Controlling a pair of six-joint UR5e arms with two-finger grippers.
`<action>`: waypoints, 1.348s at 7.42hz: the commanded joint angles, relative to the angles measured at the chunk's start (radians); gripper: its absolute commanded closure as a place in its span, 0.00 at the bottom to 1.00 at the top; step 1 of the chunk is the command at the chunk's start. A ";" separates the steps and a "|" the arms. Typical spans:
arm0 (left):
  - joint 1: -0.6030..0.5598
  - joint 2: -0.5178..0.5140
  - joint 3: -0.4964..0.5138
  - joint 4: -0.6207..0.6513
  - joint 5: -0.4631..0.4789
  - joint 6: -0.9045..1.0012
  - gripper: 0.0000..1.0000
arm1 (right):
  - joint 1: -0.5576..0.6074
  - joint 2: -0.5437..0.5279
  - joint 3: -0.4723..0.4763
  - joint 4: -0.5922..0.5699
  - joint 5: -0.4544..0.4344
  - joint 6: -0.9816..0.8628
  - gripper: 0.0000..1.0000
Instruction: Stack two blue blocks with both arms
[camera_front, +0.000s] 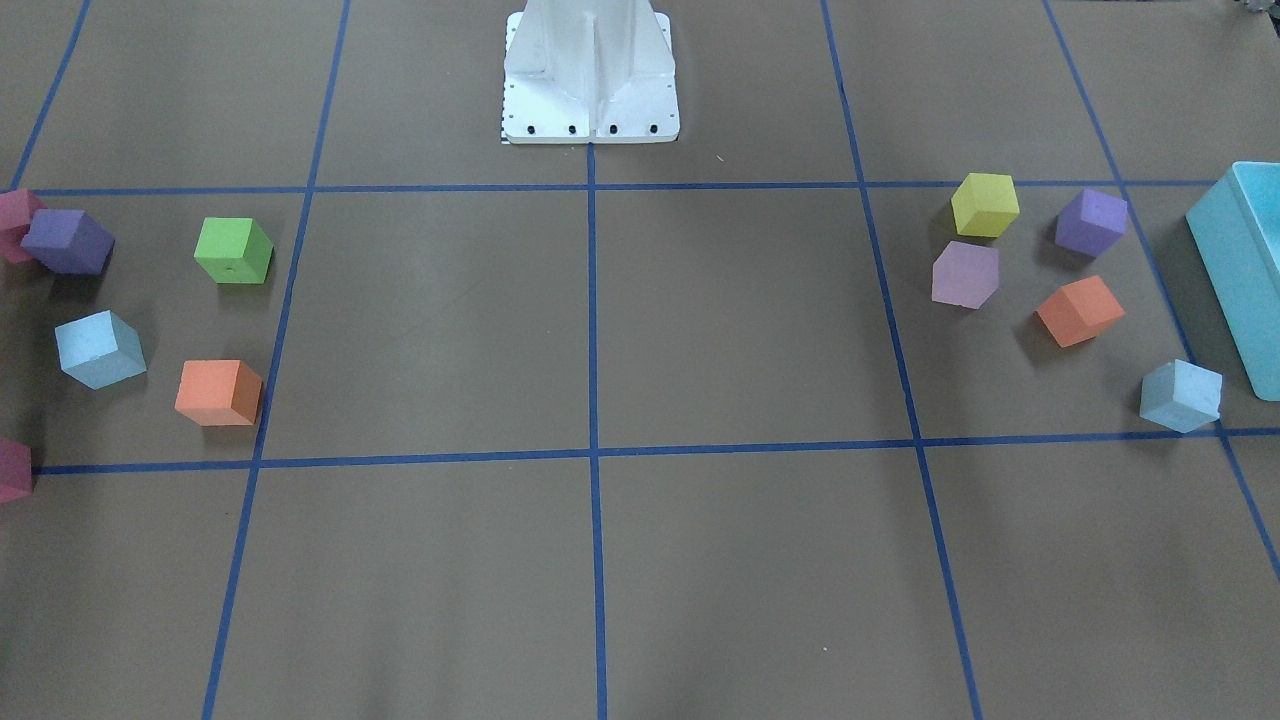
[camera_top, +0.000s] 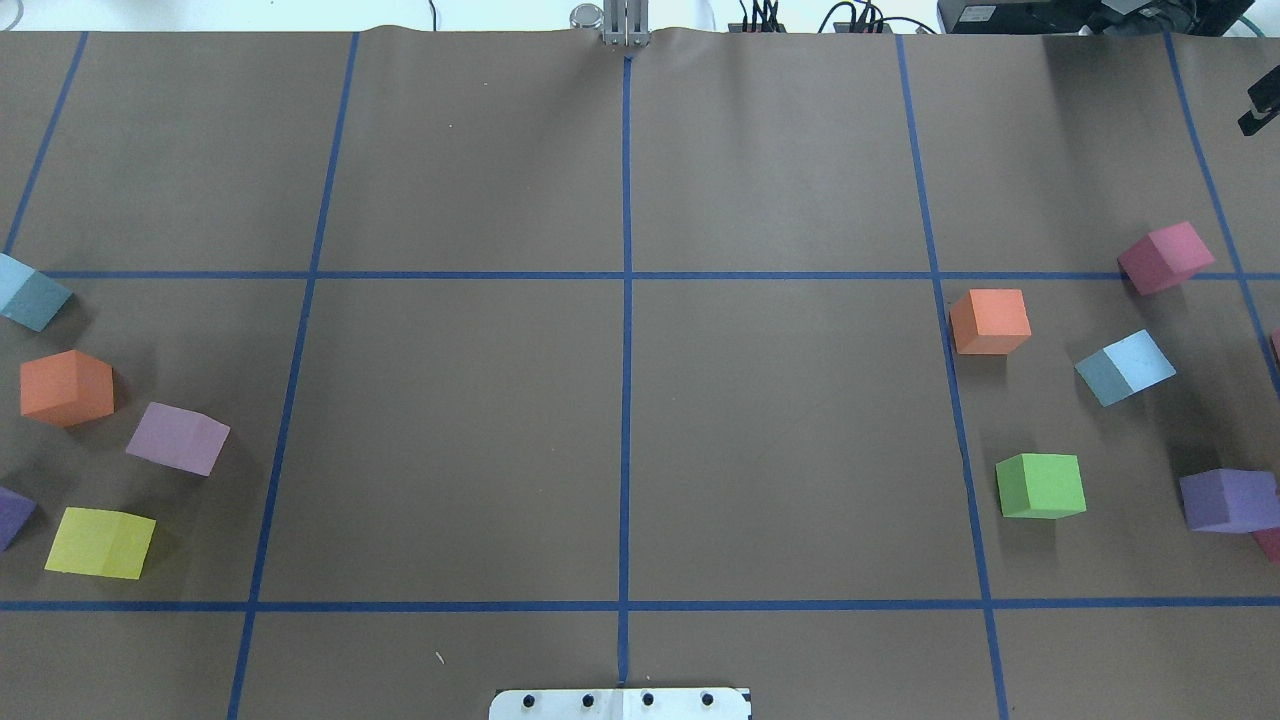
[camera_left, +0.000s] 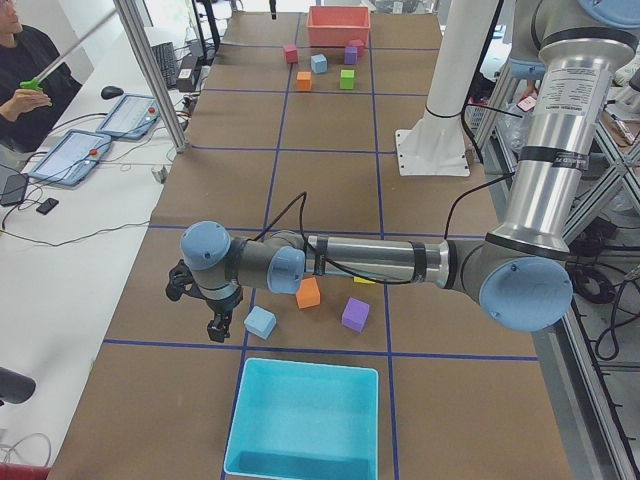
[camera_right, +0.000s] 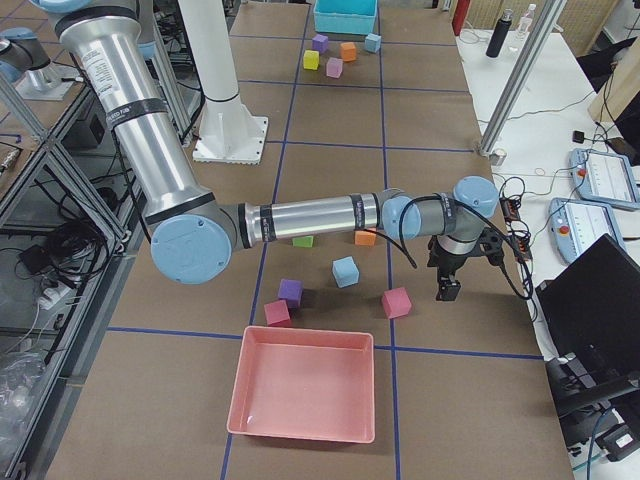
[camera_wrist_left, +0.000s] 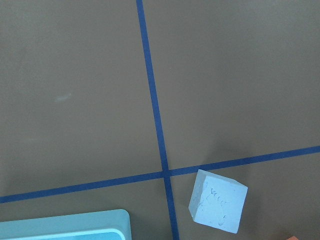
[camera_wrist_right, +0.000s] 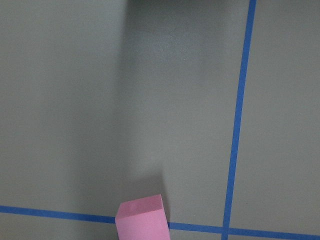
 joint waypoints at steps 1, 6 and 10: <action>0.000 0.000 -0.002 0.000 0.000 0.000 0.02 | 0.002 0.009 0.000 0.000 0.003 0.005 0.00; 0.000 0.003 -0.011 -0.002 0.000 0.000 0.02 | -0.044 0.101 0.011 0.029 -0.100 0.137 0.00; 0.002 -0.011 -0.006 0.000 0.000 -0.032 0.02 | -0.038 0.088 0.015 0.035 -0.023 0.146 0.00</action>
